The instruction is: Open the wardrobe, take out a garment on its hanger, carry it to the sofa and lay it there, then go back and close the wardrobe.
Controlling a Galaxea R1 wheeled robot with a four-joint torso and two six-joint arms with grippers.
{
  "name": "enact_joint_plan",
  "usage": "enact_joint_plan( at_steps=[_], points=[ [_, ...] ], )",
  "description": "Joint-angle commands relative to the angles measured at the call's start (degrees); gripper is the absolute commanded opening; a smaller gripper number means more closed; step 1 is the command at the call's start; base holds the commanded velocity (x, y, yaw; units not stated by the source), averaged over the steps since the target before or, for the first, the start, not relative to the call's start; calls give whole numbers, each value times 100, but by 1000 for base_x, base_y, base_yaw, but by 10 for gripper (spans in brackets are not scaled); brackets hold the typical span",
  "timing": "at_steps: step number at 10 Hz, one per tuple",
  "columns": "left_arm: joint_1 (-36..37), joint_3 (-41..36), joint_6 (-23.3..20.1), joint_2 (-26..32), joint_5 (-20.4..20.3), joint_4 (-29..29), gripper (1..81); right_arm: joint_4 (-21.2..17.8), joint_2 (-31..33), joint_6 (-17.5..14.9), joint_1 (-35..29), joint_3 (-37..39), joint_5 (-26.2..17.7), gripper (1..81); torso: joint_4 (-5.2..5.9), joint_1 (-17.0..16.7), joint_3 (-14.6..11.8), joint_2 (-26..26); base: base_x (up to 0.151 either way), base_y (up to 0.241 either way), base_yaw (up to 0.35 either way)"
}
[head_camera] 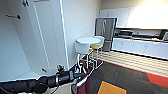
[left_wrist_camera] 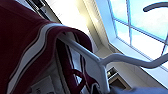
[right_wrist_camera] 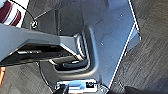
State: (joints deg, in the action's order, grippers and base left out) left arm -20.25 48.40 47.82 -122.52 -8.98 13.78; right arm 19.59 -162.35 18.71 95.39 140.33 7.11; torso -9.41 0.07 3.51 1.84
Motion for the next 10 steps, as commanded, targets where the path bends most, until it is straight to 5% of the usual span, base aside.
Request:
enact_joint_plan(
  at_steps=[1,7,8,10],
  points=[
    [860,-278,-133,68,-604,257,10,89,60,-8,-130,-59,-271,811,0,0,0,0,0,0,-284],
    [868,-295,-133,113,-604,257,10,54,16,10,-147,-77,-271,811,0,0,0,0,0,0,-284],
    [860,-295,-133,104,-604,257,10,54,16,10,-156,-77,-262,811,540,0,0,0,0,0,-284],
    [868,-287,-133,104,-604,257,10,54,16,10,-173,-77,-262,811,617,0,0,0,0,0,-284]
  ],
)
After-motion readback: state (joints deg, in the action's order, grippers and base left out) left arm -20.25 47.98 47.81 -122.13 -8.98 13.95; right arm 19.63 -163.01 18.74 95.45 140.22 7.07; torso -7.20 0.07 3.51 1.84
